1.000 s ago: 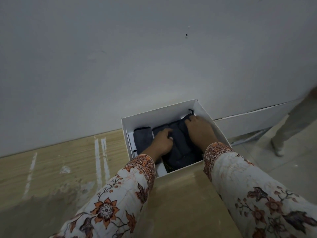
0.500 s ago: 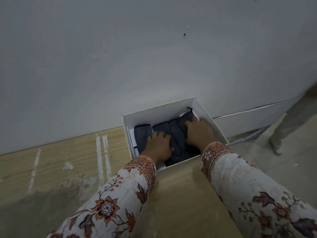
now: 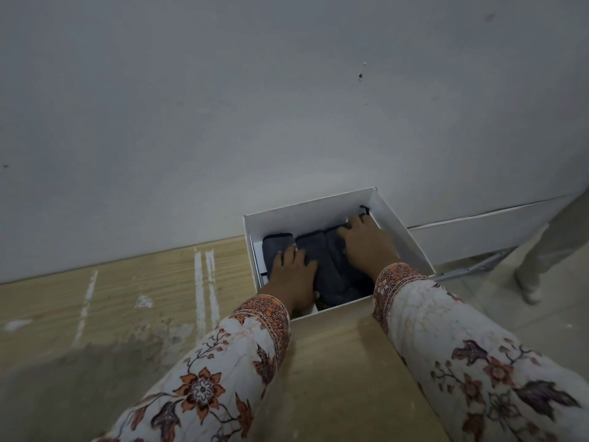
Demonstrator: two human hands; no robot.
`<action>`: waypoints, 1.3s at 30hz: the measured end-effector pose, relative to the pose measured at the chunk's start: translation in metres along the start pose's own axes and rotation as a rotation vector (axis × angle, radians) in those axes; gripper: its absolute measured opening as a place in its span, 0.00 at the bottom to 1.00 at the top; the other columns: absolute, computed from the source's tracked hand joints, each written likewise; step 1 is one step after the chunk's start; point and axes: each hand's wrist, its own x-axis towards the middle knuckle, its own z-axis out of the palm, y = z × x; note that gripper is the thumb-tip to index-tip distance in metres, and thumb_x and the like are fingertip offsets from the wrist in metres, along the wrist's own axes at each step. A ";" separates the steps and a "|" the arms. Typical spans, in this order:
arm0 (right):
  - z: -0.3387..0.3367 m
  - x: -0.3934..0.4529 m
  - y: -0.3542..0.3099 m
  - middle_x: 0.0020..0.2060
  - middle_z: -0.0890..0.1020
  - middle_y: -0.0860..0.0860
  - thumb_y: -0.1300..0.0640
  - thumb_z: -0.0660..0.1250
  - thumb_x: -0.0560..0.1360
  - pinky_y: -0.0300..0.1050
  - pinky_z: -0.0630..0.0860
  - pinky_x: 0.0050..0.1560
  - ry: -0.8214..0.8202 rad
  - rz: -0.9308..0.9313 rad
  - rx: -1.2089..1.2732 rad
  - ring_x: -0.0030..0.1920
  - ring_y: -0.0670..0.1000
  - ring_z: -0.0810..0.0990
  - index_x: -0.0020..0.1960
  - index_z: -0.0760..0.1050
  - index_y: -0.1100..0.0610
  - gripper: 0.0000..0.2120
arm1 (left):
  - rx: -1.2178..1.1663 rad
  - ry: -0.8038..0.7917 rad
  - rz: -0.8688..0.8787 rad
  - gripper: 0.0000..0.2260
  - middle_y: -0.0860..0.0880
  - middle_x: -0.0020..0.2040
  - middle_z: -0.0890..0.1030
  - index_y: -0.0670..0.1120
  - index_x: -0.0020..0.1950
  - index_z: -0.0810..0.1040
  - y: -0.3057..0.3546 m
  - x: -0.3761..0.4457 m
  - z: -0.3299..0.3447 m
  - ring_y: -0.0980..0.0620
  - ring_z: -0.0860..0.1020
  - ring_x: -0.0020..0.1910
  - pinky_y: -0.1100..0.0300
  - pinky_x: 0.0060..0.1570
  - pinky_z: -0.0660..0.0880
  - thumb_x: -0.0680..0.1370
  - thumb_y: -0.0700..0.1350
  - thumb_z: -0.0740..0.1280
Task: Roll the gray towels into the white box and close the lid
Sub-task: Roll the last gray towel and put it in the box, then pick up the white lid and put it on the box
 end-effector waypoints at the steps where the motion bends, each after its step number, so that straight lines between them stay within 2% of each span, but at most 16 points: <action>1: 0.000 0.003 -0.001 0.65 0.68 0.59 0.56 0.58 0.79 0.54 0.76 0.57 -0.014 -0.019 -0.014 0.66 0.61 0.67 0.64 0.72 0.55 0.15 | -0.012 0.014 -0.004 0.31 0.41 0.76 0.55 0.48 0.75 0.59 0.000 0.002 -0.001 0.38 0.46 0.77 0.40 0.74 0.45 0.76 0.54 0.65; 3: 0.003 0.006 -0.002 0.66 0.67 0.59 0.57 0.56 0.80 0.55 0.75 0.59 -0.028 -0.017 -0.034 0.66 0.62 0.66 0.63 0.74 0.56 0.15 | -0.028 0.020 -0.013 0.30 0.41 0.77 0.54 0.48 0.75 0.59 0.000 0.004 -0.001 0.38 0.46 0.77 0.41 0.74 0.46 0.76 0.54 0.65; 6: 0.009 0.008 0.002 0.68 0.66 0.59 0.60 0.54 0.81 0.53 0.77 0.57 -0.010 0.056 -0.033 0.67 0.61 0.67 0.63 0.75 0.58 0.16 | -0.042 -0.003 -0.023 0.31 0.42 0.77 0.54 0.48 0.75 0.58 -0.001 0.007 0.001 0.38 0.45 0.77 0.41 0.74 0.45 0.76 0.55 0.65; 10: 0.013 0.015 0.003 0.69 0.65 0.60 0.63 0.54 0.80 0.51 0.77 0.54 0.052 0.123 -0.016 0.66 0.61 0.69 0.65 0.72 0.61 0.15 | -0.051 -0.022 -0.032 0.32 0.42 0.77 0.53 0.49 0.76 0.58 -0.002 0.011 0.003 0.39 0.44 0.77 0.41 0.74 0.44 0.76 0.56 0.65; 16: 0.014 0.016 0.004 0.69 0.67 0.58 0.61 0.53 0.81 0.53 0.76 0.58 -0.008 0.114 0.019 0.69 0.59 0.65 0.67 0.71 0.61 0.17 | -0.048 -0.045 -0.038 0.31 0.42 0.77 0.53 0.49 0.76 0.58 -0.004 0.013 0.005 0.39 0.45 0.77 0.41 0.73 0.45 0.76 0.56 0.64; 18: 0.004 0.014 0.008 0.67 0.70 0.58 0.61 0.54 0.80 0.54 0.74 0.59 -0.009 0.099 0.088 0.68 0.59 0.68 0.66 0.72 0.58 0.17 | -0.047 -0.035 -0.031 0.30 0.43 0.77 0.54 0.49 0.75 0.59 -0.004 0.013 0.004 0.39 0.46 0.77 0.41 0.73 0.46 0.77 0.56 0.64; 21: -0.014 0.005 0.015 0.58 0.79 0.56 0.59 0.58 0.76 0.48 0.74 0.56 0.006 0.115 0.125 0.59 0.57 0.78 0.59 0.77 0.55 0.15 | -0.040 -0.007 -0.014 0.28 0.43 0.75 0.57 0.49 0.74 0.62 -0.003 0.013 0.000 0.39 0.49 0.76 0.41 0.73 0.50 0.77 0.55 0.63; 23: -0.020 -0.006 0.017 0.55 0.82 0.56 0.58 0.59 0.75 0.46 0.74 0.54 -0.071 0.155 0.130 0.56 0.57 0.80 0.55 0.78 0.56 0.13 | -0.004 0.007 0.003 0.25 0.42 0.73 0.61 0.48 0.71 0.66 -0.001 0.011 -0.004 0.40 0.55 0.74 0.42 0.70 0.55 0.77 0.55 0.63; 27: -0.014 -0.032 0.013 0.56 0.81 0.58 0.58 0.59 0.76 0.47 0.75 0.55 -0.253 0.167 0.084 0.57 0.58 0.80 0.57 0.78 0.59 0.14 | 0.125 0.060 -0.035 0.20 0.41 0.67 0.68 0.46 0.66 0.71 0.001 0.000 -0.011 0.40 0.64 0.67 0.46 0.63 0.64 0.77 0.53 0.63; 31: -0.012 -0.041 0.009 0.55 0.82 0.57 0.59 0.59 0.75 0.47 0.75 0.53 -0.252 0.179 0.109 0.56 0.57 0.81 0.55 0.79 0.59 0.13 | 0.175 0.100 -0.071 0.17 0.42 0.65 0.70 0.47 0.65 0.74 0.001 -0.014 -0.013 0.41 0.67 0.63 0.48 0.60 0.66 0.77 0.51 0.62; 37: -0.011 -0.049 0.007 0.58 0.80 0.58 0.55 0.59 0.77 0.46 0.74 0.54 -0.298 0.208 0.129 0.58 0.58 0.79 0.59 0.78 0.59 0.15 | 0.088 -0.062 -0.025 0.16 0.42 0.64 0.73 0.45 0.64 0.75 0.001 -0.026 -0.019 0.39 0.74 0.60 0.48 0.57 0.73 0.80 0.50 0.58; 39: -0.015 -0.051 0.007 0.59 0.80 0.59 0.54 0.58 0.78 0.47 0.73 0.55 -0.272 0.223 0.175 0.58 0.58 0.79 0.59 0.77 0.59 0.16 | 0.095 -0.071 -0.010 0.16 0.41 0.63 0.74 0.45 0.64 0.75 0.001 -0.030 -0.022 0.39 0.75 0.60 0.47 0.56 0.74 0.79 0.49 0.59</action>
